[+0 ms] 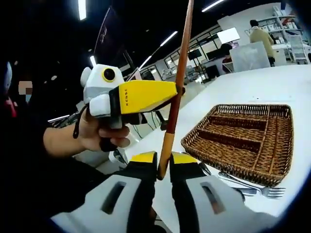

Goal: Arrange the knives, forks, and spoons in their matching storage slots by inserting each utensil handle-first until every utensil is classified and aligned in the correct compartment

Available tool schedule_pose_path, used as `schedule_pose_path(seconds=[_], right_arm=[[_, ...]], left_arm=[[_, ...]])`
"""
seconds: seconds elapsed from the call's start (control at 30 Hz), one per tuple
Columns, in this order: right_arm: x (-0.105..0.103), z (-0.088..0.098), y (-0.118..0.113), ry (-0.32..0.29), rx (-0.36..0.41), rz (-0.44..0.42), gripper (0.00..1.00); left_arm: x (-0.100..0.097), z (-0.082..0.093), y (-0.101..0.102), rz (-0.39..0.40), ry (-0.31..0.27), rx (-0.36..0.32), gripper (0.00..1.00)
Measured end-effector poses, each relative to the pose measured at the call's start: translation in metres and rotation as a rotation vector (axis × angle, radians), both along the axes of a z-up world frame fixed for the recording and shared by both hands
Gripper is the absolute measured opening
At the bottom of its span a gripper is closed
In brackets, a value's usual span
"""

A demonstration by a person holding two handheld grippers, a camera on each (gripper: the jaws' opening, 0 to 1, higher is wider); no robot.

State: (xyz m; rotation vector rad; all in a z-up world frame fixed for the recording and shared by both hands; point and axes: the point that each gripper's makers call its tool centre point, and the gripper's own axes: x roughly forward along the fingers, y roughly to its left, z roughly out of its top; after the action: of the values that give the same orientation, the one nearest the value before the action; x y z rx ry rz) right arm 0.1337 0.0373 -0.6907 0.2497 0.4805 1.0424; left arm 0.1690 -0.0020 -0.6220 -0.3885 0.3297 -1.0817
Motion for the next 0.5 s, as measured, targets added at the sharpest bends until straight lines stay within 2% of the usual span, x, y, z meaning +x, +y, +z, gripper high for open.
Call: schedule_pose_path(seconds=[0.17,0.5], right_arm=[[0.002,0.004,-0.010,0.011,0.014,-0.020,0.06],[-0.001,0.002,-0.015,0.013,-0.043,-0.019,0.05]], left_arm=[[-0.001,-0.005,0.004,-0.002,0.006,0.019,0.03],[-0.003,-0.005,0.007,-0.010,0.007,0.015,0.04]])
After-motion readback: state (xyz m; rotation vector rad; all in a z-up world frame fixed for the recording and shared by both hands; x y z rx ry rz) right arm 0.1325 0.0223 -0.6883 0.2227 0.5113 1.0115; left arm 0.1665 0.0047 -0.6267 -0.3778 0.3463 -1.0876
